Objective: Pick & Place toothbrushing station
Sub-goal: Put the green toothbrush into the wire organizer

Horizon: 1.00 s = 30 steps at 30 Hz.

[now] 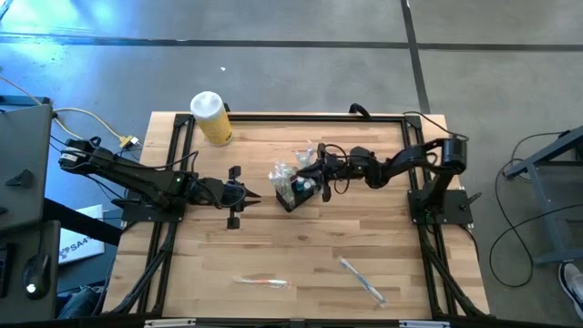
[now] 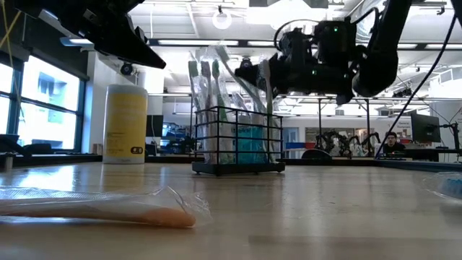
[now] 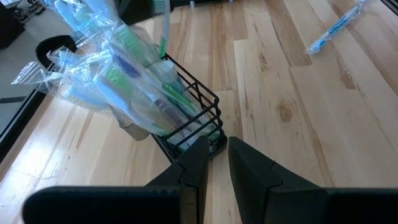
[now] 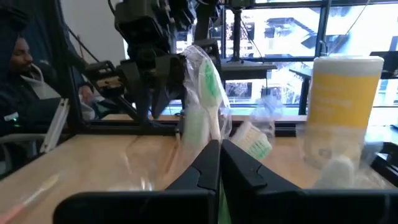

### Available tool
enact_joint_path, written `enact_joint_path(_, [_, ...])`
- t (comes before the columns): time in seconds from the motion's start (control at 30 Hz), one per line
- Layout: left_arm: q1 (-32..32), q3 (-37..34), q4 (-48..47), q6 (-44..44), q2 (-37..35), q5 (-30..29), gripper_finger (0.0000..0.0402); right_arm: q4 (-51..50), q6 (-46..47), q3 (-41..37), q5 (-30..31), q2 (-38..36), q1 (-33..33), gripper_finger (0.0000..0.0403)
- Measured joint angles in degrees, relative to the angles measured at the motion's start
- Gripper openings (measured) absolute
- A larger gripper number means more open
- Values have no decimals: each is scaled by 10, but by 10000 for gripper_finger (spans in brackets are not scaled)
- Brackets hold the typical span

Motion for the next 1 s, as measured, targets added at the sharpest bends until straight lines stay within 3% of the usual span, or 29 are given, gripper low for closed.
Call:
enact_joint_path(0.13, [0,0,0,0,0,0,58,-77,-7,0,9,-54,2,3])
enact_joint_path(0.43, [0,0,0,0,0,0,58,-245,-73,0,120,-163,44,3])
enact_joint_path(1.0, [0,0,0,-4,0,0,58,-341,-105,0,327,-215,120,3])
